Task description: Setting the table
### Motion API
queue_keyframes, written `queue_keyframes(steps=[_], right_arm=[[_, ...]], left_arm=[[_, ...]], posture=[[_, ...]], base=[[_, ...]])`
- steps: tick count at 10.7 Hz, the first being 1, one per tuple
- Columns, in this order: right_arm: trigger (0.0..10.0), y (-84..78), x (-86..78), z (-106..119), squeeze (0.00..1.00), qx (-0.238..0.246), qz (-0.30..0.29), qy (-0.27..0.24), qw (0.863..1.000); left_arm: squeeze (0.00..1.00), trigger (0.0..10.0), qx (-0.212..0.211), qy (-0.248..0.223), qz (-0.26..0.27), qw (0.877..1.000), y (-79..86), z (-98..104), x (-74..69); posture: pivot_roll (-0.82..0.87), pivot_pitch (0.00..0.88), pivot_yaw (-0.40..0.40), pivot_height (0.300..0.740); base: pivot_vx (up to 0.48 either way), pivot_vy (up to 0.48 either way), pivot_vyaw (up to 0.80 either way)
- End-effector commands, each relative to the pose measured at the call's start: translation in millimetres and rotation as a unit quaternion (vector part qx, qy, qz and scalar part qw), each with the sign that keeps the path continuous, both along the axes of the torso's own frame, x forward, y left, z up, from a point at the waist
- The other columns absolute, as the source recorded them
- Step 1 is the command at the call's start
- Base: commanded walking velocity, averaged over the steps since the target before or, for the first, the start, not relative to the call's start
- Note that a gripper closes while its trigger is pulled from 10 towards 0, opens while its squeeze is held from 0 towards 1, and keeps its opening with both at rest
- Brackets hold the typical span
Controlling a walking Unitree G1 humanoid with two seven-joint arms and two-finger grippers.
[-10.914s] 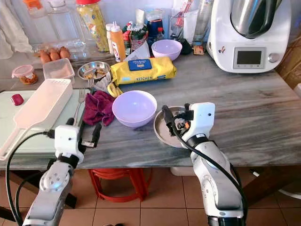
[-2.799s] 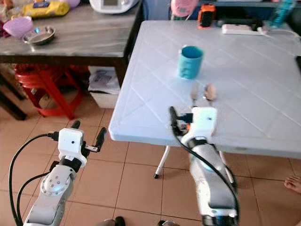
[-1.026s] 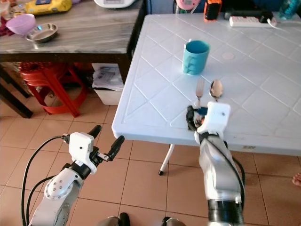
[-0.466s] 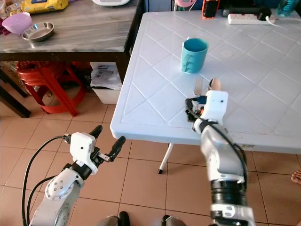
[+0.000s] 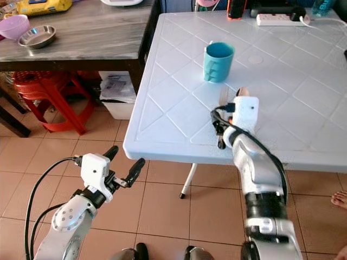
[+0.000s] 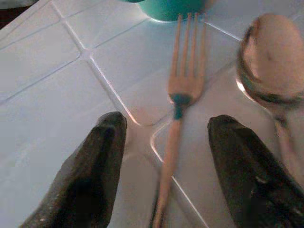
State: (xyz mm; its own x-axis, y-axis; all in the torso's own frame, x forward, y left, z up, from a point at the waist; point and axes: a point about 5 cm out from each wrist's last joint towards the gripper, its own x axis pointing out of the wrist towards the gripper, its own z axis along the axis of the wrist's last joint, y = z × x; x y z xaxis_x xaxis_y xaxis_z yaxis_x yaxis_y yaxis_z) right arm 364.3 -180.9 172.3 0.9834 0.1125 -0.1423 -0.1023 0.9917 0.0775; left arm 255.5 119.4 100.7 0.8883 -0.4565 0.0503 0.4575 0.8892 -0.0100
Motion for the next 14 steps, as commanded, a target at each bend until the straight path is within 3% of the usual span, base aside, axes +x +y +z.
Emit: queue_keyframes(steps=[1, 4, 7, 10, 14], right_arm=[[0.0, 12.3, 1.6, -6.7, 0.00, -0.001, 0.029, 0.023, 0.999], [0.0, 20.3, 6.0, -6.5, 0.00, -0.004, 0.054, 0.044, 0.998], [0.0, 24.6, -5.5, -31.3, 0.00, -0.007, 0.060, 0.100, 0.993], [0.0, 21.8, -15.5, -47.2, 0.00, -0.019, 0.065, 0.144, 0.987], [0.0, 17.2, -20.3, -54.2, 0.00, -0.016, 0.054, 0.159, 0.986]], left_arm=[[0.00, 10.0, 0.008, 0.007, -0.002, 1.000, 3.0, -1.9, -3.0], [0.00, 10.0, 0.009, 0.010, -0.004, 1.000, 1.6, -1.9, -3.3], [0.00, 10.0, 0.009, 0.013, -0.006, 1.000, 0.5, -2.0, -3.8], [0.00, 10.0, 0.012, 0.016, -0.011, 1.000, 0.5, -2.3, -3.4], [0.00, 10.0, 0.012, 0.016, -0.015, 1.000, -0.3, -2.0, -1.8]], posture=[[-0.03, 0.228, 0.077, 0.740], [-0.03, 0.228, 0.073, 0.740], [-0.03, 0.227, 0.073, 0.740], [-0.03, 0.223, 0.077, 0.740], [-0.03, 0.219, 0.078, 0.740]], base=[[0.000, 0.000, 0.00], [0.000, 0.000, 0.00], [0.000, 0.000, 0.00], [0.000, 0.000, 0.00], [0.000, 0.000, 0.00]])
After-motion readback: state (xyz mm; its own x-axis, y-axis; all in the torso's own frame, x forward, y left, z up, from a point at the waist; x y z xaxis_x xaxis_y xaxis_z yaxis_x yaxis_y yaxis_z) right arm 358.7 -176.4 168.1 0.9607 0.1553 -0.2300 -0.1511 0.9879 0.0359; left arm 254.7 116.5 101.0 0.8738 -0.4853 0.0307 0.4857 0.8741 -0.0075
